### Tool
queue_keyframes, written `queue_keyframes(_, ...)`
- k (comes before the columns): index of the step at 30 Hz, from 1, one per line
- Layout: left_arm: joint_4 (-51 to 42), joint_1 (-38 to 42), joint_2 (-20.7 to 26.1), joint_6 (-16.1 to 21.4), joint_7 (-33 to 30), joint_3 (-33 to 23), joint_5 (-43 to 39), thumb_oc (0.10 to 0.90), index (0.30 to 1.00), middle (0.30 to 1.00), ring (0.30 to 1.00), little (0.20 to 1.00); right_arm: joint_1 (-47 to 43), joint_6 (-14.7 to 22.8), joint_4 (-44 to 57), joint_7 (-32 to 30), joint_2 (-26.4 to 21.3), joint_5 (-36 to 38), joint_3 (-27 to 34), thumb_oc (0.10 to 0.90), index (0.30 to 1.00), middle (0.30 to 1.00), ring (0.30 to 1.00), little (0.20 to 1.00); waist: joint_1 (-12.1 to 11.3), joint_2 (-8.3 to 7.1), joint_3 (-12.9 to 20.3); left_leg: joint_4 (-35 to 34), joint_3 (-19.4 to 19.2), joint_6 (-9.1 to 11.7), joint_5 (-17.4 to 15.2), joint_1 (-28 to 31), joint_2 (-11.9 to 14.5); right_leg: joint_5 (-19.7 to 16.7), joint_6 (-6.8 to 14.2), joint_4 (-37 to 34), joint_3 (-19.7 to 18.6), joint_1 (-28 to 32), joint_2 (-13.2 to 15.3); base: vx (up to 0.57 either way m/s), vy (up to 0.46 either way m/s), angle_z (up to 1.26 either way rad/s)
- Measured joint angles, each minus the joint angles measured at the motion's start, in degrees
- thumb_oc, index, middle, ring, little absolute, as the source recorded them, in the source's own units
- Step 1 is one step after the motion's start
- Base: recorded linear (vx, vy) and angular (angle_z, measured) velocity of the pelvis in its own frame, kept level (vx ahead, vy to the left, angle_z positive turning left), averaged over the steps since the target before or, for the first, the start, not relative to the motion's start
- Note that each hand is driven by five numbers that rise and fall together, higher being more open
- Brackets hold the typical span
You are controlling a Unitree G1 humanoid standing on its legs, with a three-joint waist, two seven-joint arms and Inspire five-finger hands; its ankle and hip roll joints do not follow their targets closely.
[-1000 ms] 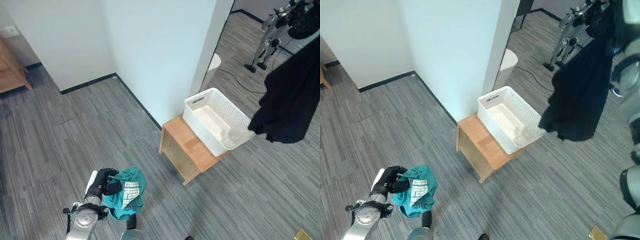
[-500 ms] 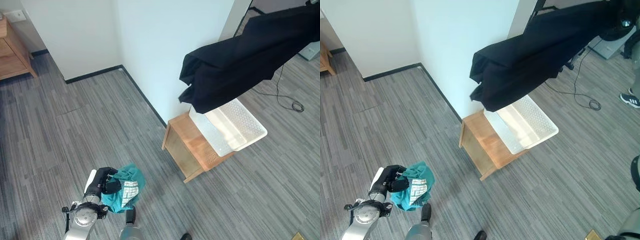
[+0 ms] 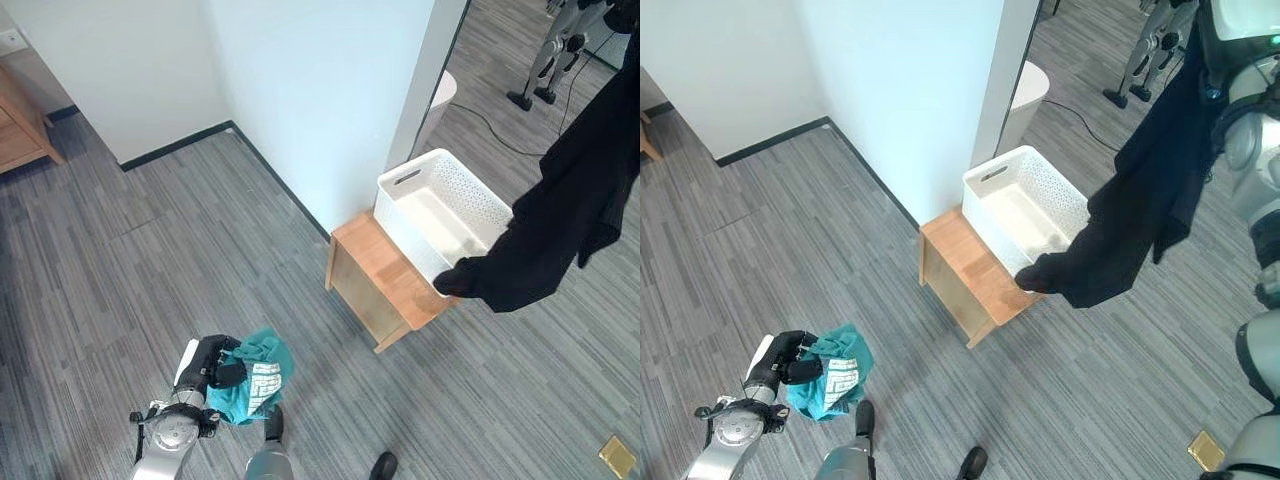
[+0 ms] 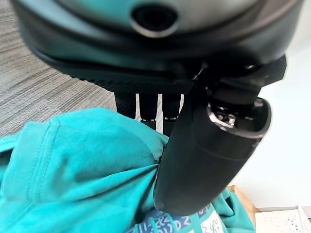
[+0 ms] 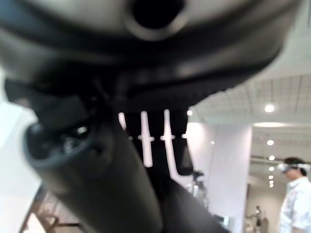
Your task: Pick up bed clothes into laundry basket.
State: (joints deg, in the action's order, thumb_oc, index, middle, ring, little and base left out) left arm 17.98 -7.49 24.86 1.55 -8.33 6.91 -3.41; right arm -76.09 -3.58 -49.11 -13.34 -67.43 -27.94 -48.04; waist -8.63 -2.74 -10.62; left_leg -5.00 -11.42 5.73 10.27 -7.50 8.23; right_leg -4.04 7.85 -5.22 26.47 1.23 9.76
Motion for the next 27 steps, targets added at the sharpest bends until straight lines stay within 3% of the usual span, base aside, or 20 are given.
queue_keyframes(13, 2.18, -0.43, 0.17, 0.13, 0.0, -0.05, -0.01, 0.4, 0.3, 0.3, 0.3, 0.3, -1.22, -0.45, -5.07, -0.59, -0.05, -0.24, 0.95, 0.4, 0.3, 0.3, 0.3, 0.3, -1.24, -1.64, -0.91, 0.0, 1.19, -0.06, 0.1, -1.37, -0.21, 0.01, 0.01, -0.01, 0.89, -0.63, 0.09, 0.0, -0.004, 0.04)
queue_keyframes(27, 2.37, 1.67, 0.49, 1.23, -1.34, 0.12, -1.1, 0.4, 0.3, 0.3, 0.3, 0.3, -5.22, -0.82, -9.12, -3.02, 0.0, -0.13, -1.01, 0.4, 0.3, 0.3, 0.3, 0.3, -1.73, -0.94, -2.09, 0.01, 1.12, -0.36, 0.45, -5.75, -0.23, -0.31, 0.02, 0.01, 0.9, -5.06, 0.26, 0.0, 0.01, 0.0)
